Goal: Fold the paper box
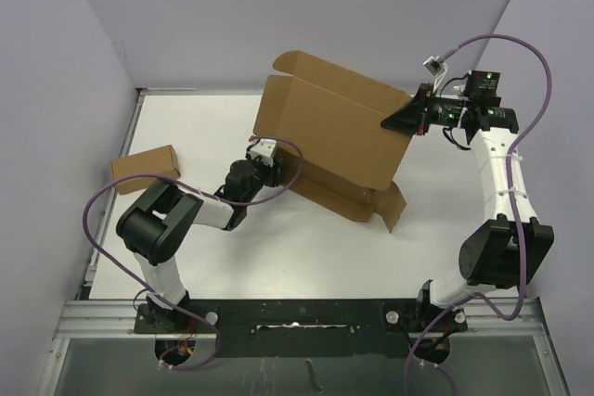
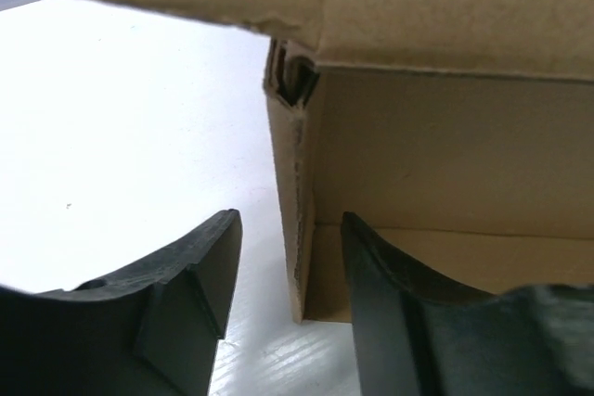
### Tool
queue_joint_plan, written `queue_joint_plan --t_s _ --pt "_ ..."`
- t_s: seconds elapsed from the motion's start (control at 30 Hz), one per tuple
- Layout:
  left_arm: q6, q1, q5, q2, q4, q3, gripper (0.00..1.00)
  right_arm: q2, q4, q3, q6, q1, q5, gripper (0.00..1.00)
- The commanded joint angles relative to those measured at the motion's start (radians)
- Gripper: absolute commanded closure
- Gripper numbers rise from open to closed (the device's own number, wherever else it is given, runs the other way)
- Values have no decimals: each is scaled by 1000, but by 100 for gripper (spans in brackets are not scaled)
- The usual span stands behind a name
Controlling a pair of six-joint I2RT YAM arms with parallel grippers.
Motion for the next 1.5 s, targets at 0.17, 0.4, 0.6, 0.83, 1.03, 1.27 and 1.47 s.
queue_joint_plan --t_s 0.17,0.4,0.6,0.83,1.03,1.27,1.47 --pt "-36 19 -2 -55 80 28 84 -13 41 -9 9 -5 -37 100" --pt "-28 18 21 -57 73 28 100 -16 46 -11 14 -7 -40 100" --pt "-58 18 37 -121 3 14 74 -17 44 -1 13 -15 -50 100" --pt "-125 20 72 -265 -53 -86 49 -19 46 2 14 -29 -60 100" --pt "-276 68 224 -503 -217 -144 35 -24 41 8 -2 -39 -43 100" --pt "-485 281 480 -728 -436 -54 3 -31 -14 45 -73 -38 -37 100" --pt "-684 528 817 -628 -470 177 2 -24 -50 131 -91 -36 -48 100"
